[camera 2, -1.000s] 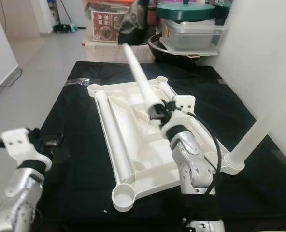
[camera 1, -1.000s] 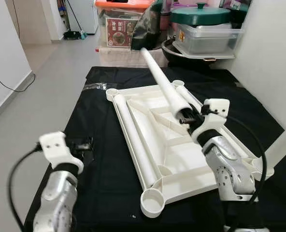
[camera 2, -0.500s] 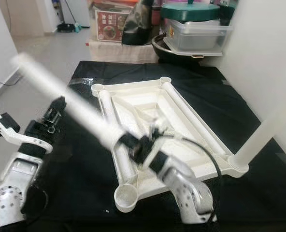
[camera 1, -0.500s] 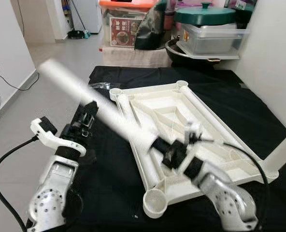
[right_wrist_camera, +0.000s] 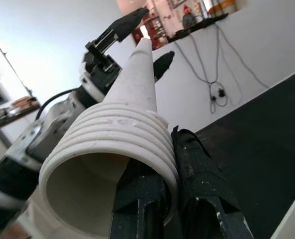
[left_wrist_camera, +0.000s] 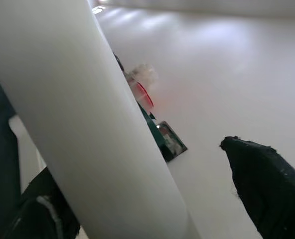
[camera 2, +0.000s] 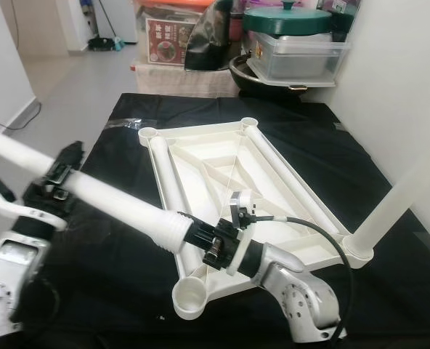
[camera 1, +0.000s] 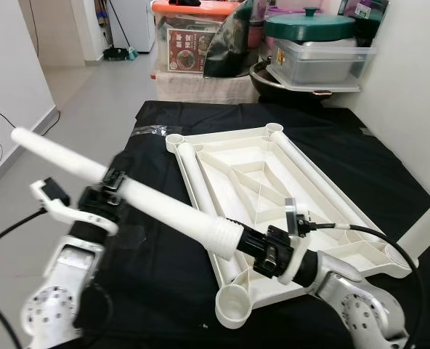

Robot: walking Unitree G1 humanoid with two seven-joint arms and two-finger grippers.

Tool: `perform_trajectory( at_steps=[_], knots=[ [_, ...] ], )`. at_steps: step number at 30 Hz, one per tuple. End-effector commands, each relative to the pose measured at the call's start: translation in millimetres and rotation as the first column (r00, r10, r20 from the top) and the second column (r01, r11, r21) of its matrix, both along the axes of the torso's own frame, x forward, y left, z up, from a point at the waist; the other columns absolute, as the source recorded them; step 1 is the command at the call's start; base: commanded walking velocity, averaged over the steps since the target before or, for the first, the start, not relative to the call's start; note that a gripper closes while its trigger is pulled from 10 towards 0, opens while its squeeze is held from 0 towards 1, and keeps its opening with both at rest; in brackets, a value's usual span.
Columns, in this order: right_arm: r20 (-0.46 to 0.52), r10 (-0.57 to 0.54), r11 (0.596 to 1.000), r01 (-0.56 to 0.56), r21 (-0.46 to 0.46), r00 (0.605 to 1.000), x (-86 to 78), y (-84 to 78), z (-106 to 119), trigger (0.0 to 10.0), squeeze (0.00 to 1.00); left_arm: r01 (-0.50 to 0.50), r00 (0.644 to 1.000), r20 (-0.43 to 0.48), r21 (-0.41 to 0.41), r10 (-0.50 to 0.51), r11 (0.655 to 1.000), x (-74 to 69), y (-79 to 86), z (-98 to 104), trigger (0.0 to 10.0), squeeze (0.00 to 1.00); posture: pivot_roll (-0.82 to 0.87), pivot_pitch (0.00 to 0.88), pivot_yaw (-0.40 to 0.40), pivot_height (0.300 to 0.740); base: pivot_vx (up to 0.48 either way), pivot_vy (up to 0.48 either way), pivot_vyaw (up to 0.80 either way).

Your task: Building children table

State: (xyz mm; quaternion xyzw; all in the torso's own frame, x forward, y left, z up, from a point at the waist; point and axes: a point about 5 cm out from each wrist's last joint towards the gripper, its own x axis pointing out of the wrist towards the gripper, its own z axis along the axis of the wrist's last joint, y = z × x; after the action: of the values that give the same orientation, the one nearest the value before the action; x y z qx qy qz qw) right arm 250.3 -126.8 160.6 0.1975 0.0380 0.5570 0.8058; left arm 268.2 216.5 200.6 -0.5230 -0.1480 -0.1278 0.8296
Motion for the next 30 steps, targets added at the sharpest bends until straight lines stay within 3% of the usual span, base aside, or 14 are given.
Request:
perform_trajectory(
  at_steps=[1,3,4,15,18,19,22,23,28,29,30],
  knots=[
    [-0.025,0.018,1.0,-0.018,-0.008,1.0,-1.9,-2.6,-6,0.0,0.0,0.005,1.0,0.001,-0.009,-0.005,1.0,-3.5,5.9,0,4.3,0.0,0.11,0.0,-0.067,0.74,0.0,0.0,0.0],
    [-0.026,0.017,1.0,-0.018,-0.011,1.0,-1.7,-4.5,-7,0.0,0.0,0.005,1.0,0.001,-0.002,-0.005,1.0,-5.0,8.2,0,4.3,0.0,0.11,0.0,-0.067,0.74,0.0,0.0,0.0],
    [-0.023,0.022,0.999,-0.023,-0.024,0.999,-2.1,-8.1,-7,0.0,0.0,0.003,1.0,0.002,0.019,-0.003,1.0,-8.4,12.4,-2,0.0,0.0,0.12,0.0,-0.067,0.74,0.0,0.0,0.0],
    [-0.011,0.048,0.998,-0.049,-0.044,0.999,-1.9,-8.8,-7,0.0,0.0,0.003,1.0,0.025,0.046,-0.004,0.999,-10.3,14.9,1,0.0,0.0,0.12,0.0,-0.067,0.74,0.0,0.0,0.0],
    [-0.007,0.01,0.997,-0.01,-0.07,1.0,3.6,-8.8,-9,0.0,0.0,0.016,0.999,0.031,0.056,-0.017,0.998,-11.0,17.3,5,0.0,0.0,0.12,0.0,-0.067,0.74,0.0,0.0,0.0],
    [-0.021,-0.027,0.995,0.025,-0.097,0.999,8.3,-7.5,-11,10.0,0.0,0.026,1.0,0.004,0.068,-0.026,0.997,-8.5,16.9,4,0.0,0.0,0.12,0.0,-0.067,0.74,0.0,0.0,0.0],
    [-0.038,-0.065,0.99,0.06,-0.127,0.997,13.3,-6.3,-14,10.0,0.0,0.038,0.999,-0.03,0.081,-0.035,0.996,-5.6,16.2,2,0.0,0.0,0.11,0.0,-0.067,0.74,0.0,0.0,0.0],
    [-0.039,-0.094,0.988,0.089,-0.124,0.995,17.7,-5.9,-13,10.0,1.0,0.034,0.999,-0.035,0.081,-0.031,0.996,-3.0,16.9,3,10.0,0.0,0.11,0.0,-0.067,0.74,0.0,0.0,0.0],
    [-0.04,-0.124,0.987,0.119,-0.108,0.991,22.4,-7.0,-13,10.0,1.0,0.006,0.999,-0.032,0.078,-0.003,0.997,3.4,23.4,8,10.0,0.0,0.11,0.0,-0.069,0.74,0.0,0.0,0.0],
    [-0.049,-0.118,0.988,0.113,-0.103,0.992,20.6,-13.1,-16,10.0,1.0,-0.075,0.997,-0.015,0.052,0.076,0.996,9.3,45.3,19,10.0,0.0,0.11,0.0,-0.071,0.74,0.0,0.0,0.0],
    [-0.048,-0.131,0.986,0.126,-0.108,0.99,20.7,-16.7,-17,10.0,1.0,-0.111,0.994,0.004,0.039,0.111,0.993,9.3,55.9,26,10.0,0.0,0.11,0.0,-0.071,0.74,0.0,0.0,0.0]
  ],
)
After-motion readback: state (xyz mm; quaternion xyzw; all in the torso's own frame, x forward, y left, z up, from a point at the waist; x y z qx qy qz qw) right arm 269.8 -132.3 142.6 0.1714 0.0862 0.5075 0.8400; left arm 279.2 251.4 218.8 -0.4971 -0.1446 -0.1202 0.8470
